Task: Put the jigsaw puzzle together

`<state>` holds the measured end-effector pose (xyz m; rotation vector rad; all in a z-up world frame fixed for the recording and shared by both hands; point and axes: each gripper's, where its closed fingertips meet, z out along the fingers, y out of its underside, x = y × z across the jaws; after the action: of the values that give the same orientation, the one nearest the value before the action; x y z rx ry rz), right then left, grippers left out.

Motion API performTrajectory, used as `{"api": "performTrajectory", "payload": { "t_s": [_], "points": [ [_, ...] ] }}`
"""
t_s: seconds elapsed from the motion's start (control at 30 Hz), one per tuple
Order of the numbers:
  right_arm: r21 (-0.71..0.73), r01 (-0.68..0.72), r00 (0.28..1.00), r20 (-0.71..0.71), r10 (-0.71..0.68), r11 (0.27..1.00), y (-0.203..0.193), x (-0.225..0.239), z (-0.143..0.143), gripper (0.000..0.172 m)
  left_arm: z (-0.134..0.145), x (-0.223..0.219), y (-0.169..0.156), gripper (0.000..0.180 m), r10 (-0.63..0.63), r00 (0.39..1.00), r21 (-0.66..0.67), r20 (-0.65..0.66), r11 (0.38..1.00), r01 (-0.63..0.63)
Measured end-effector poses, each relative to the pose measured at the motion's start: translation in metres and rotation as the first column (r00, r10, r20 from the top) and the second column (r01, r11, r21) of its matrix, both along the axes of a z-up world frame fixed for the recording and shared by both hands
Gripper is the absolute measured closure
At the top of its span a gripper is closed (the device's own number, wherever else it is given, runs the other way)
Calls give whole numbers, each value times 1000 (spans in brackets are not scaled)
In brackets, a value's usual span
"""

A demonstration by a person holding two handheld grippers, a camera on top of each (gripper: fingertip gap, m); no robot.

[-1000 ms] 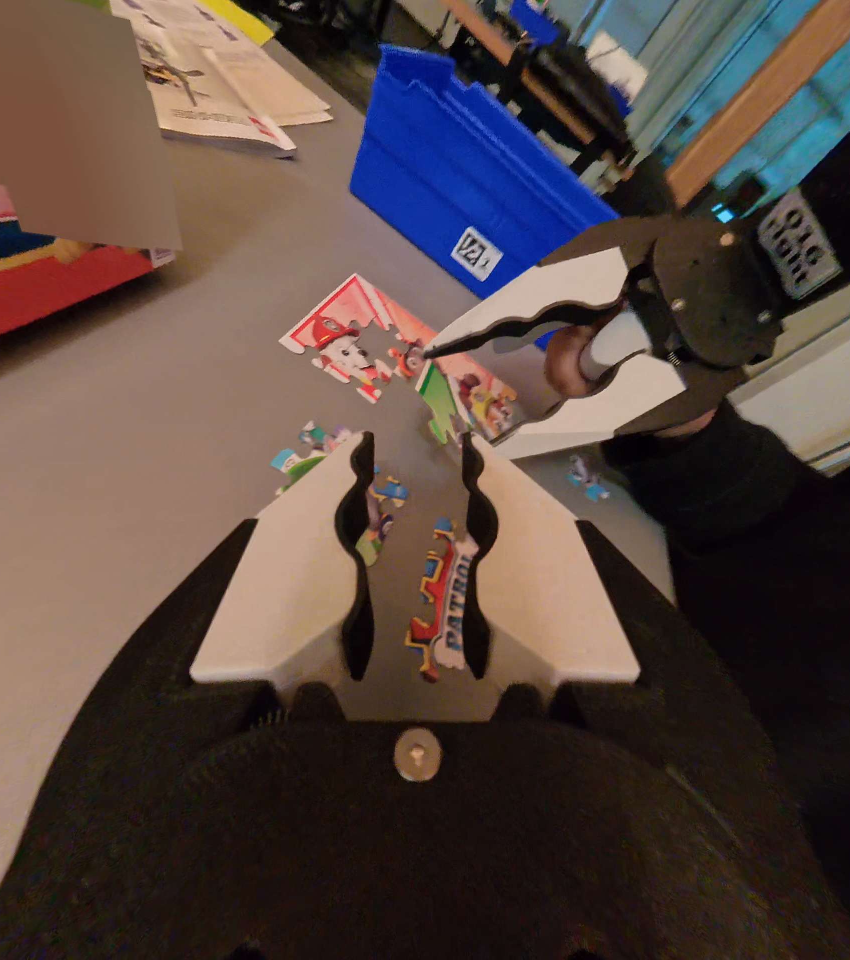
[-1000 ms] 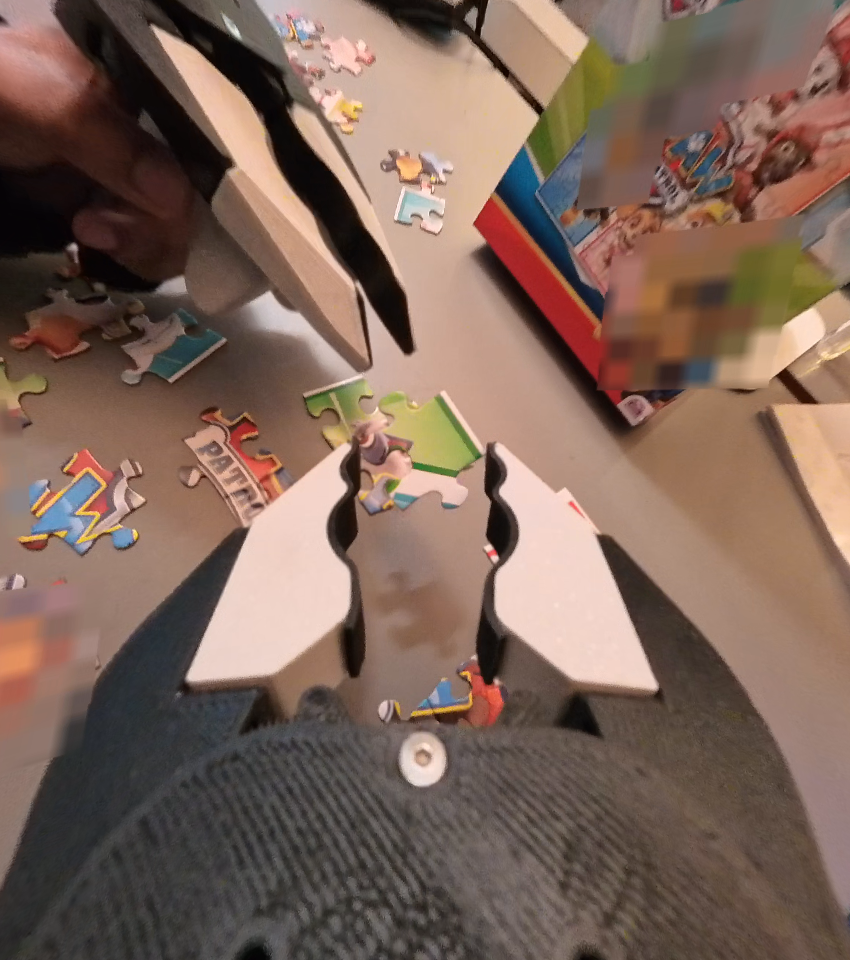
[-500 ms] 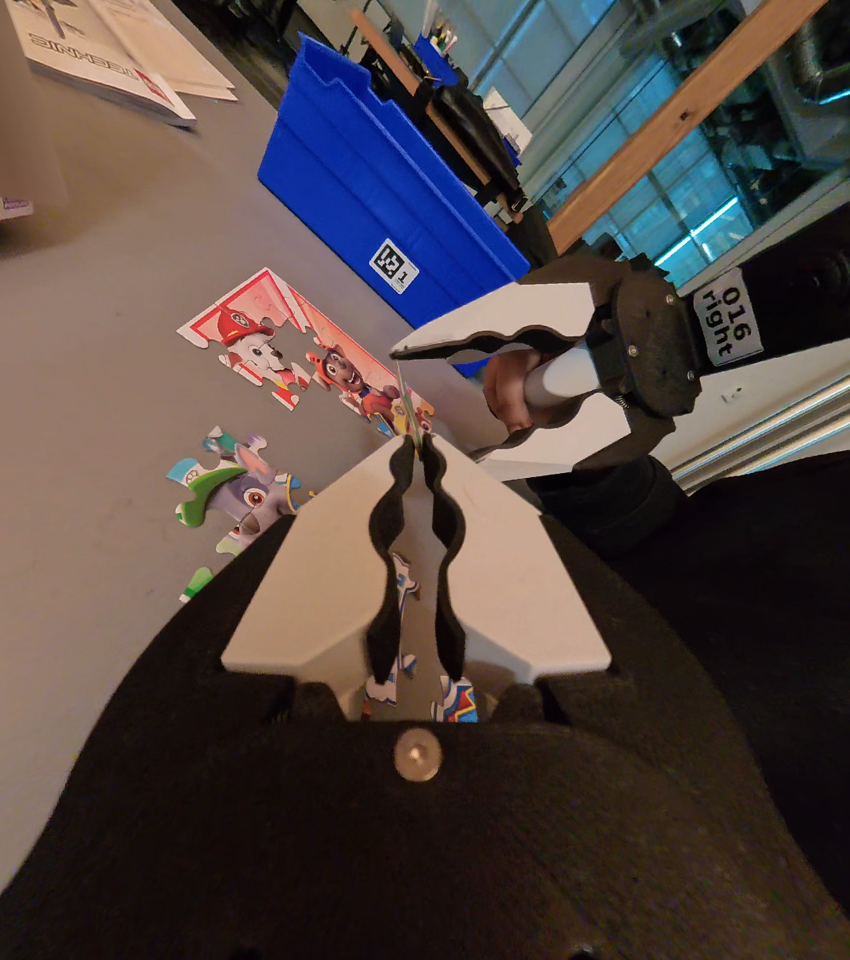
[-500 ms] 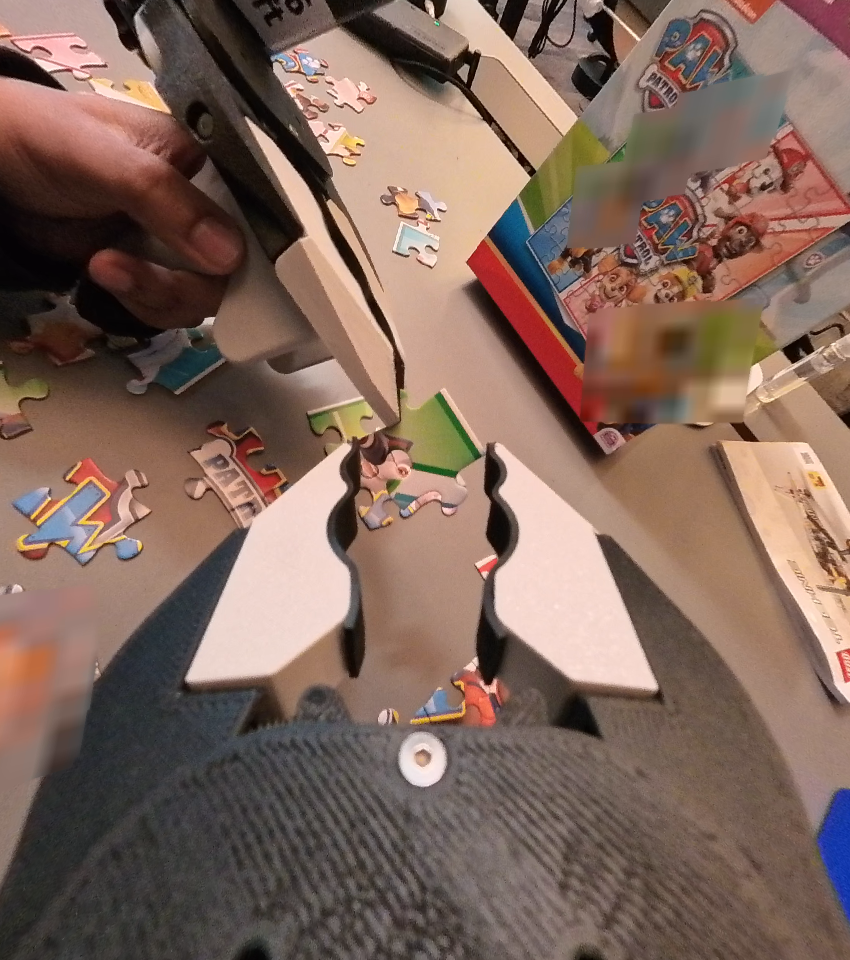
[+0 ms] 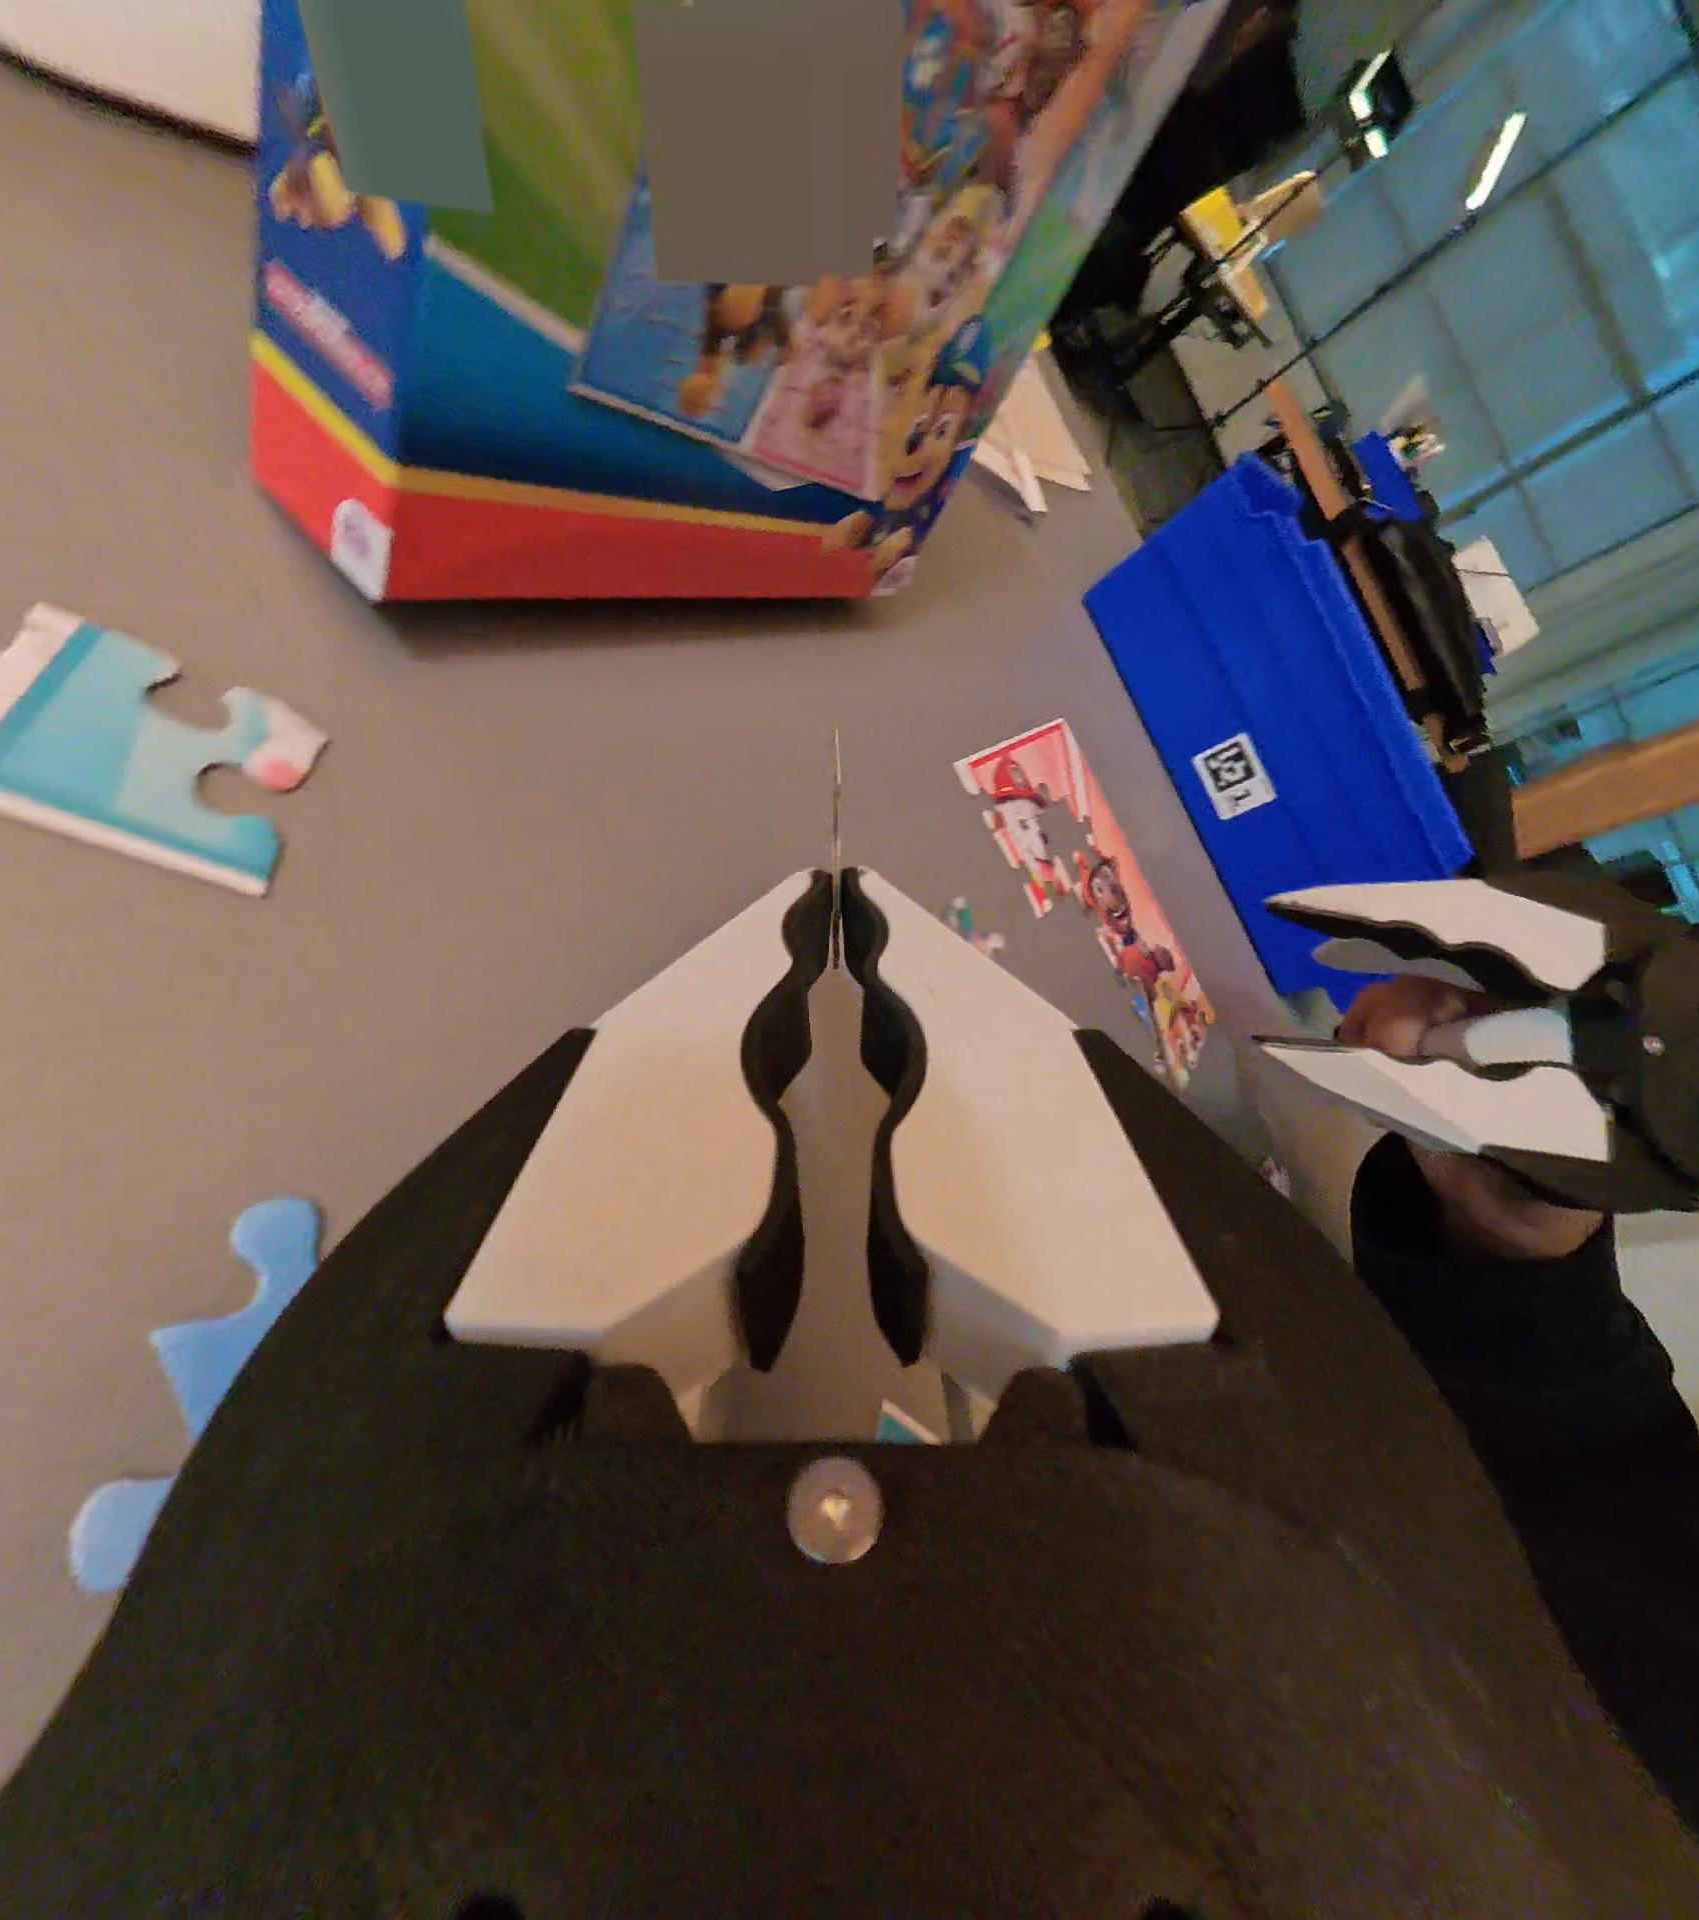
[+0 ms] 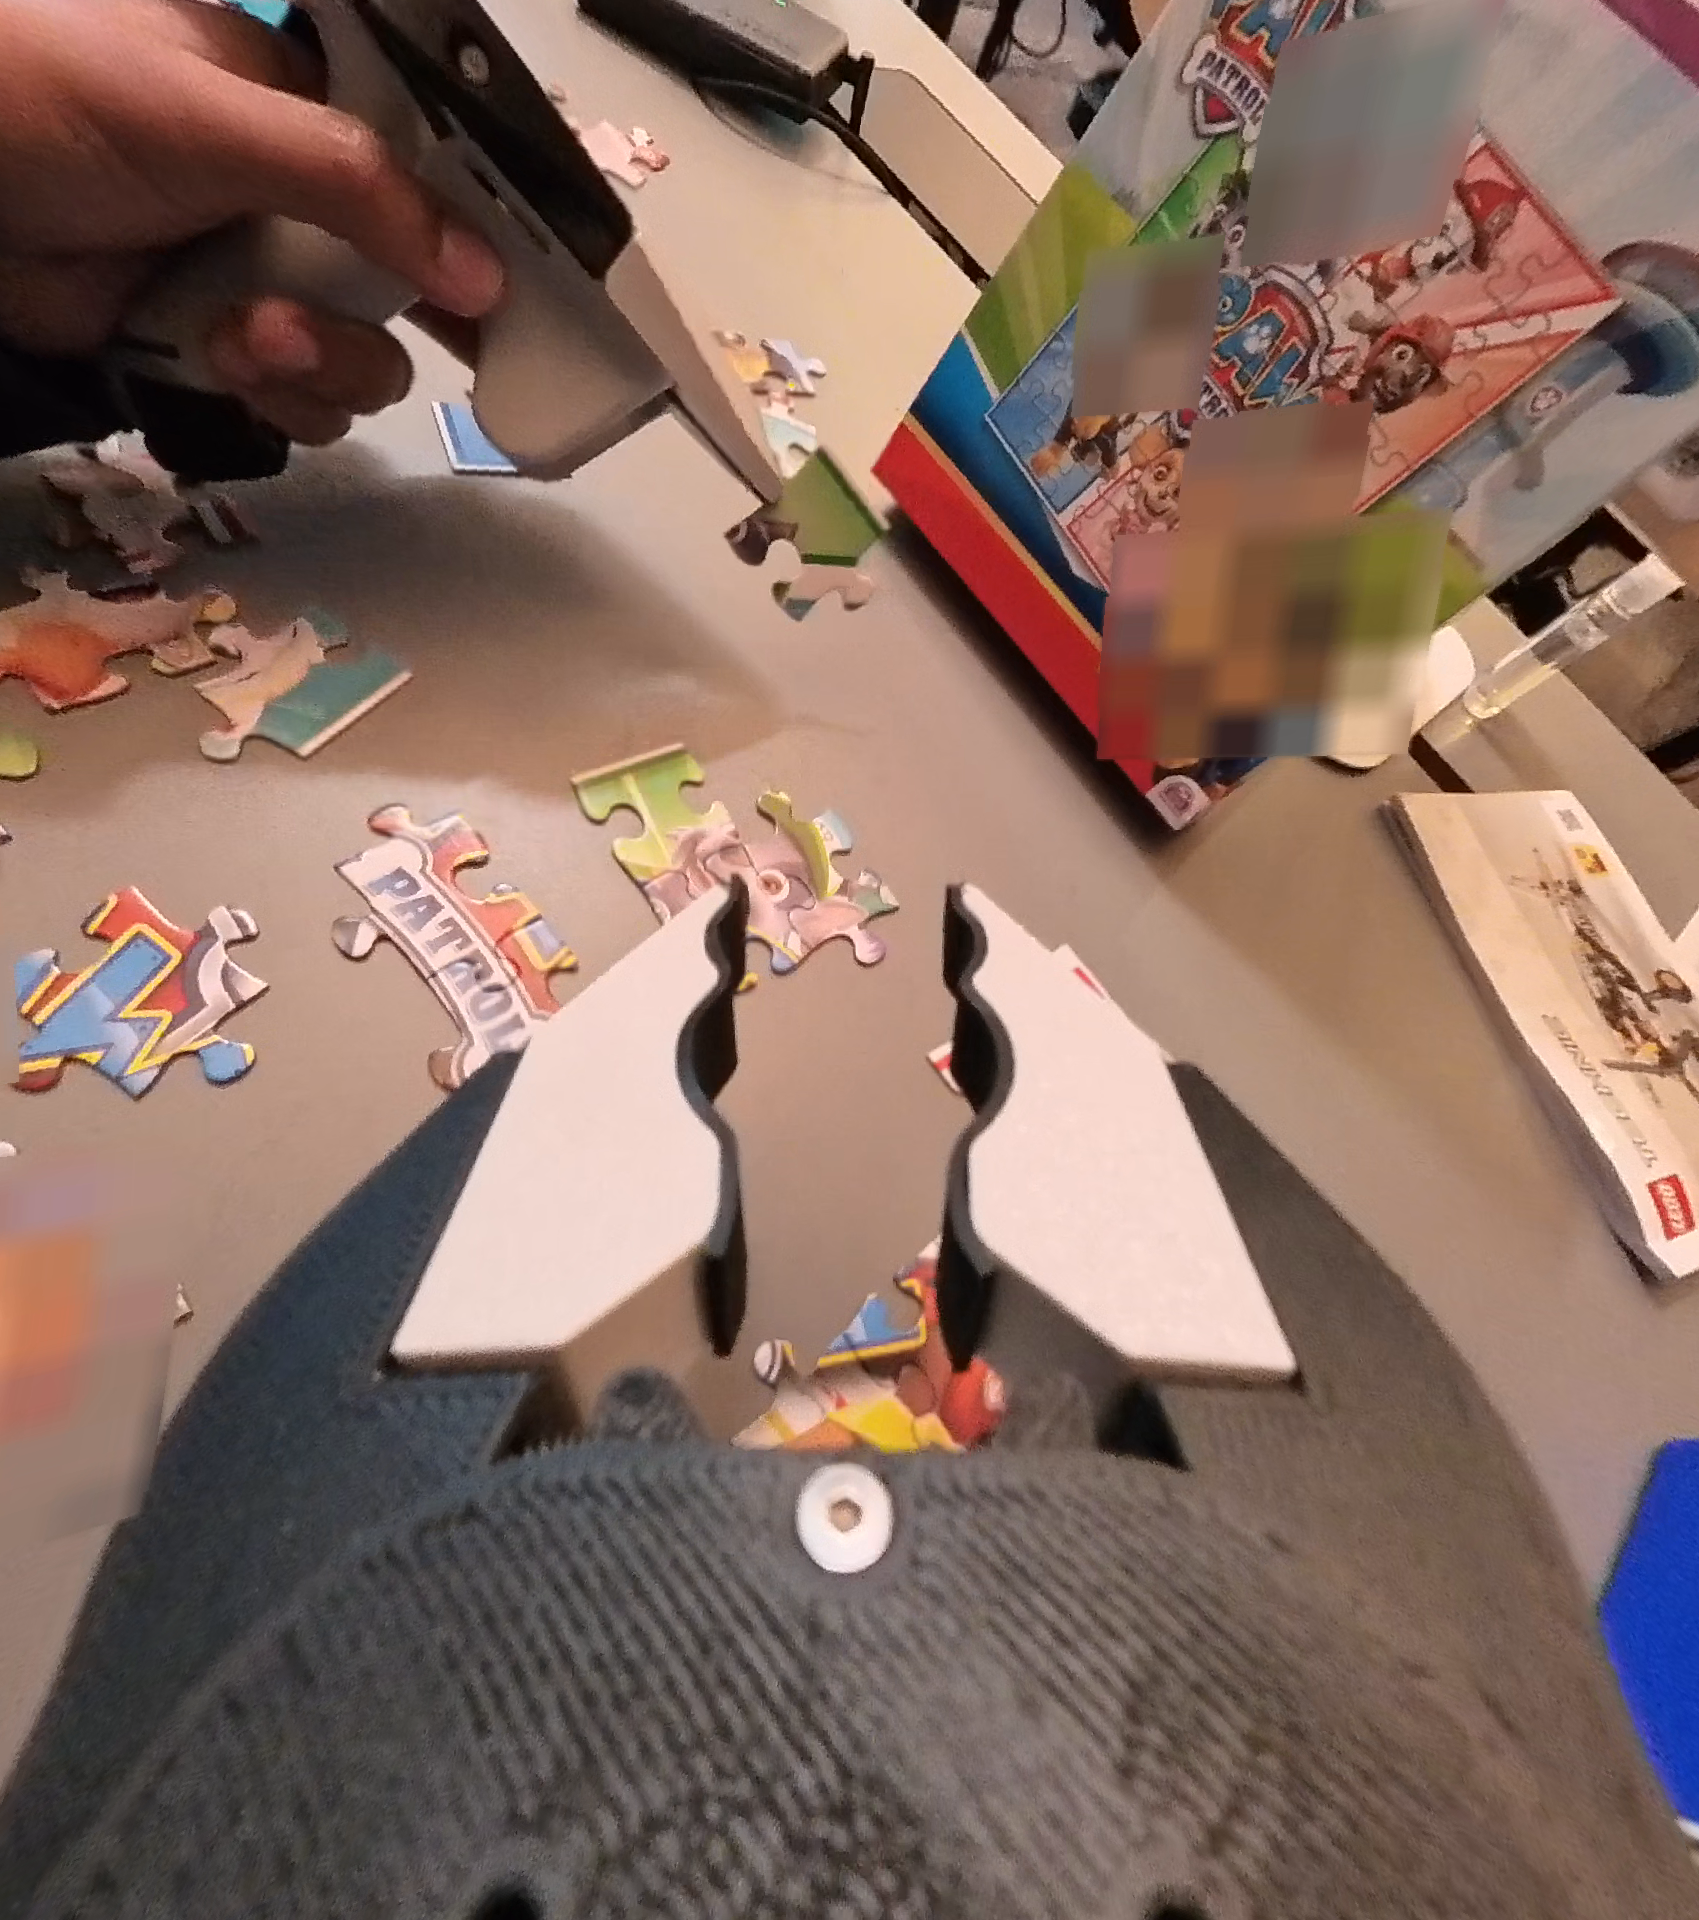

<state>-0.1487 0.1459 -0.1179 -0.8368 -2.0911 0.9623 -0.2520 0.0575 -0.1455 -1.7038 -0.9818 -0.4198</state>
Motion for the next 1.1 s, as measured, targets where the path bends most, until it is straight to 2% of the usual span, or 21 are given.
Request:
{"api": "performTrajectory", "payload": {
  "t_s": [0.2, 0.33, 0.43, 0.73, 0.97, 1.1],
  "points": [
    [-15, 18, 1000, 6, -18, 1000, 5, 6, -1, 136, -20, 1, -3, 180, -12, 1000, -128, 16, 992, 14],
    [-18, 26, 1000, -2, -26, 1000, 5, 10, 1, 138, -29, -6, -10, 170, 17, 999, -224, -36, 974, -25],
    [-24, 30, 999, -16, -30, 999, 5, 13, 6, 139, -28, -11, -16, 165, 41, 997, -242, -60, 969, -54],
    [-23, 45, 998, -32, -46, 999, 5, 25, 12, 139, 0, -27, -38, 159, 112, 982, -183, -150, 973, -139],
    [-47, 52, 998, -29, -53, 998, 2, 33, 13, 139, 34, -41, -70, 160, 220, 943, -64, -251, 968, -243],
    [-47, 56, 998, -31, -57, 997, 0, 35, 16, 139, 47, -41, -91, 159, 253, 903, -91, -346, 949, -301]
  ]
}}
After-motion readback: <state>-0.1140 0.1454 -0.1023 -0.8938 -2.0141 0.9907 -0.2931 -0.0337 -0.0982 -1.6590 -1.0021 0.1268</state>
